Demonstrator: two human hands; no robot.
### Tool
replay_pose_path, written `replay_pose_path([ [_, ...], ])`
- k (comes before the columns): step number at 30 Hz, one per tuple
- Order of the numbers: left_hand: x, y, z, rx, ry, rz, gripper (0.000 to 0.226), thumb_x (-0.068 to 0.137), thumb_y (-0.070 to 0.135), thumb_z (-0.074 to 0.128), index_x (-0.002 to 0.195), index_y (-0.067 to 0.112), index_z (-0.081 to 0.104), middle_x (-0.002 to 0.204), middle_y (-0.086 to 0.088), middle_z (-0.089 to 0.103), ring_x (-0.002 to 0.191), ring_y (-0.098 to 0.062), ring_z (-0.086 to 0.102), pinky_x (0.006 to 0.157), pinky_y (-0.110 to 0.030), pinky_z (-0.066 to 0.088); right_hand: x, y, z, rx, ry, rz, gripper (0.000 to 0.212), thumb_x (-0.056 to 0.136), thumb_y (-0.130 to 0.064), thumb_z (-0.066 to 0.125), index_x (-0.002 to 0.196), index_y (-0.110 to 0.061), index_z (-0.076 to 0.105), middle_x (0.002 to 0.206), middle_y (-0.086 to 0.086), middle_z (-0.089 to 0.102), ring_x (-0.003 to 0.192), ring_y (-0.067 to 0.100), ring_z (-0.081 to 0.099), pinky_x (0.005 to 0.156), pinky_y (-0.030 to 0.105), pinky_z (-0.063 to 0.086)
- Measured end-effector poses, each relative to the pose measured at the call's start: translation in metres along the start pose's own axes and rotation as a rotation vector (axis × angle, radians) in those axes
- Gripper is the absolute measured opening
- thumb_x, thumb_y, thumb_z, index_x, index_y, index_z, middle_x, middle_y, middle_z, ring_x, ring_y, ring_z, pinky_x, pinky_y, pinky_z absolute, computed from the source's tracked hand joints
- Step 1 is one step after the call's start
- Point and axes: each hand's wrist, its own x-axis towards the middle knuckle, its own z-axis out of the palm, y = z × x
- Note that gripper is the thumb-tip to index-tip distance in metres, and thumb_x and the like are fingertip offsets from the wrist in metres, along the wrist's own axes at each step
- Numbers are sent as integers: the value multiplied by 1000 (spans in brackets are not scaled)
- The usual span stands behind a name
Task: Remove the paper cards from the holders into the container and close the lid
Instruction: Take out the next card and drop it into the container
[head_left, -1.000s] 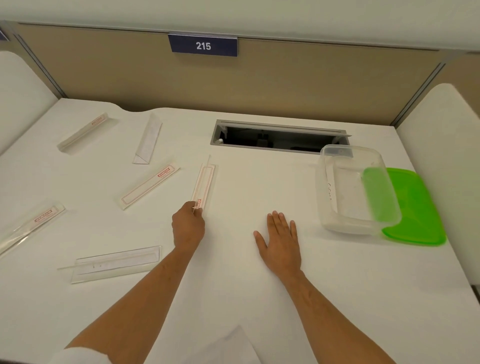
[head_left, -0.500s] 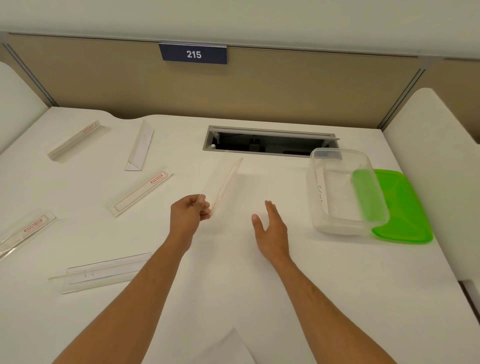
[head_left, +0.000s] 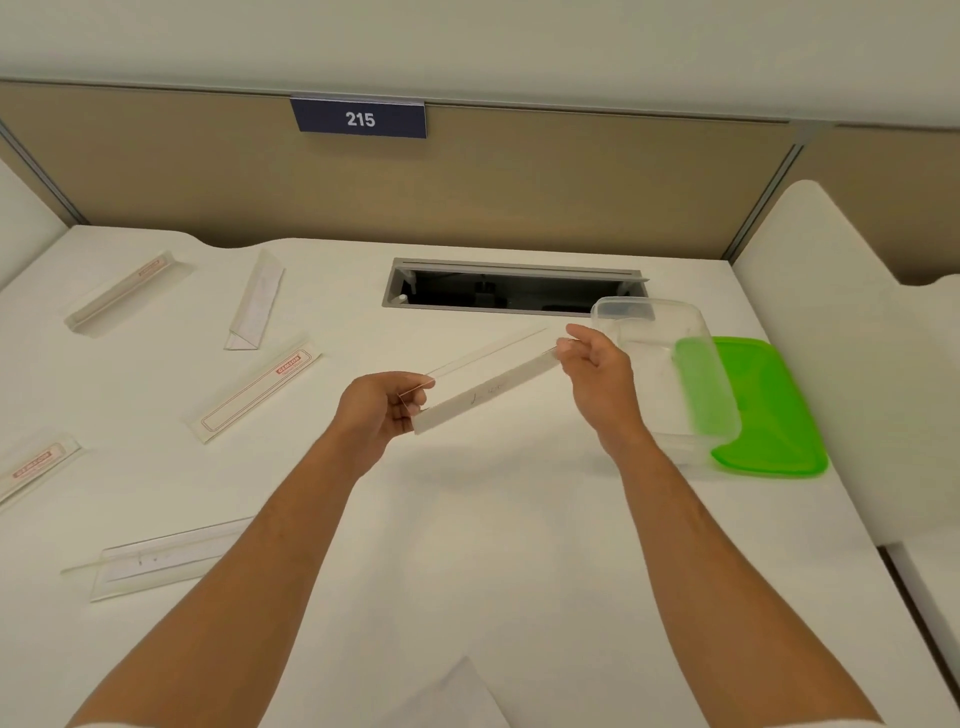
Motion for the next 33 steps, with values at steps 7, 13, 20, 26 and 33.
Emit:
replay_pose_path([
  [7, 7, -2, 23, -19, 41, -82, 27, 81, 9, 51, 80, 2, 77, 61, -2, 58, 60, -17, 50, 66, -34, 47, 1, -1, -33, -72, 132, -91, 6, 89, -25, 68, 92, -22, 72, 88, -4, 73, 85, 16, 69, 83, 43, 58],
  [13, 9, 4, 44, -5, 32, -100, 20, 80, 10, 59, 82, 5, 79, 66, -1, 60, 72, -20, 56, 70, -34, 48, -3, -3, -53, -114, 178, -135, 2, 88, -25, 70, 87, -24, 71, 79, -9, 72, 74, 13, 68, 79, 37, 59],
  [20, 8, 11, 75, 79, 16, 18, 27, 93, 36, 58, 96, 15, 74, 103, -5, 66, 97, -23, 62, 69, -31, 54, -8, -2, -65, -39, 355, -99, 10, 87, -28, 71, 78, -29, 69, 74, -8, 69, 72, 17, 64, 75, 44, 59],
  [26, 7, 5, 101, 49, -242, 82, 53, 79, 52, 72, 117, 17, 62, 119, -17, 57, 111, -33, 59, 78, -40, 60, -9, 3, -92, -9, 439, -45, 13, 86, -28, 73, 75, -32, 68, 74, -3, 71, 72, 19, 66, 72, 48, 59],
  [33, 18, -5, 130, 43, -248, 88, 54, 71, 39, 80, 113, 10, 65, 119, -16, 58, 110, -32, 59, 75, -39, 60, -6, 8, -128, -99, 427, -71, 13, 86, -27, 72, 76, -19, 69, 68, -5, 68, 66, 17, 64, 71, 40, 58],
])
